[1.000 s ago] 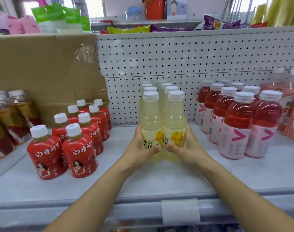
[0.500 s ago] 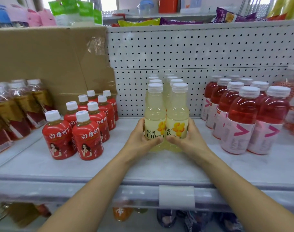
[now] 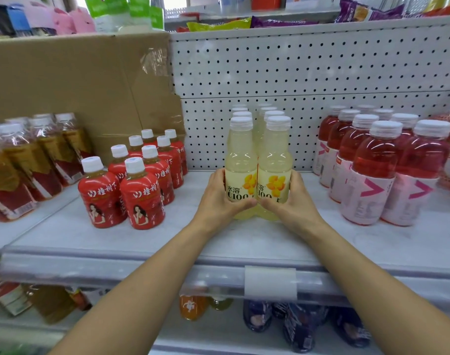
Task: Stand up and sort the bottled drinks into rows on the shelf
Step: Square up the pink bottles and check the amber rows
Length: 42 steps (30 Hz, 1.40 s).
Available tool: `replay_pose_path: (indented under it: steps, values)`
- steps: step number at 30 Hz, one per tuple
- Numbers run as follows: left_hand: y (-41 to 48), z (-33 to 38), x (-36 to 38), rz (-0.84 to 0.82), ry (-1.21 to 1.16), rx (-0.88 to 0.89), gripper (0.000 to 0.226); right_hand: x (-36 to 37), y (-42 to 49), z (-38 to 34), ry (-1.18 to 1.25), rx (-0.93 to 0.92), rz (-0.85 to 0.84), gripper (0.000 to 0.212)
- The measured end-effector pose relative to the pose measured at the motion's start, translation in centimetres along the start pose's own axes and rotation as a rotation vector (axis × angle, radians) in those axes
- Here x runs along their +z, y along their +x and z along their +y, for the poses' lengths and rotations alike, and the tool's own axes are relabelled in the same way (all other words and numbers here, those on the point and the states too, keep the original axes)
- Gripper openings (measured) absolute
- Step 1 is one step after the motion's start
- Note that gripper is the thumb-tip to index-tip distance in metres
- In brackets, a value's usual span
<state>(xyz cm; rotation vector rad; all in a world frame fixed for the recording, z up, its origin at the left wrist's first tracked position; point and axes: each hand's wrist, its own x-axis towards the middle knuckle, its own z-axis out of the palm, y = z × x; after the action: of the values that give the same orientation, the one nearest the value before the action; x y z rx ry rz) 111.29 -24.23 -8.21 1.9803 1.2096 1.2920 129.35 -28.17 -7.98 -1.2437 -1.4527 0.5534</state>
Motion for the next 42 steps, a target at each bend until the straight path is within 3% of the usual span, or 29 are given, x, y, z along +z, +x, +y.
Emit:
replay_pose_path:
  steps: [6, 14, 19, 20, 22, 24, 27, 29, 31, 33, 34, 37, 39, 42]
  values:
    - [-0.3, -0.6, -0.3, -0.029, -0.008, 0.022, 0.076, -0.1, -0.3, -1.1, -0.154, 0.004, 0.162, 0.075]
    - [-0.2, -1.2, -0.3, -0.075, -0.048, 0.052, 0.078, 0.1, -0.7, -1.9, -0.146, 0.069, 0.15, 0.055]
    - [-0.1, -1.0, -1.0, -0.207, -0.064, -0.038, 0.093, 1.4, -1.7, -3.5, -0.241, 0.145, 0.154, 0.037]
    - [-0.4, -0.7, -1.6, -0.255, -0.053, -0.018, 0.095, 2.2, -2.0, -3.9, -0.264, 0.162, 0.206, 0.038]
    - [-1.8, 0.5, -4.3, -0.354, 0.001, 0.057, 0.091, 4.1, -2.5, -4.5, -0.405, 0.153, 0.393, 0.059]
    - [-3.8, 0.9, -7.7, -0.389, 0.06, 0.145, 0.086, 6.7, -3.5, -5.6, -0.474, 0.031, 0.554, 0.073]
    - [-6.7, -0.1, -13.8, -0.331, 0.158, 0.334, 0.073, 11.4, -5.4, -8.3, -0.405, -0.154, 0.577, 0.07]
    - [-7.6, -2.2, -17.9, -0.181, 0.21, 0.506, 0.063, 14.8, -6.1, -9.7, -0.331, -0.164, 0.423, 0.073]
    - [-7.8, -4.7, -21.6, 0.034, 0.259, 0.586, 0.067, 17.9, -6.0, -10.5, -0.213, -0.071, 0.232, 0.083]
    - [-7.3, -6.9, -24.5, 0.18, 0.275, 0.497, 0.081, 20.5, -5.5, -10.9, -0.137, 0.028, 0.058, 0.097]
    - [-6.8, -8.0, -25.5, 0.19, 0.27, 0.373, 0.091, 21.6, -5.1, -11.1, -0.126, 0.056, -0.009, 0.099]
    - [-5.2, -10.4, -27.1, -0.036, 0.172, -0.04, 0.119, 23.3, -4.1, -11.4, -0.084, 0.091, -0.095, 0.093]
    - [-4.2, -11.6, -27.1, -0.215, -0.003, -0.131, 0.111, 23.8, -3.5, -11.5, -0.082, 0.106, -0.072, 0.096]
    - [-3.3, -12.5, -25.9, -0.343, -0.18, -0.16, 0.098, 24.3, -2.8, -11.4, -0.087, 0.103, -0.062, 0.093]
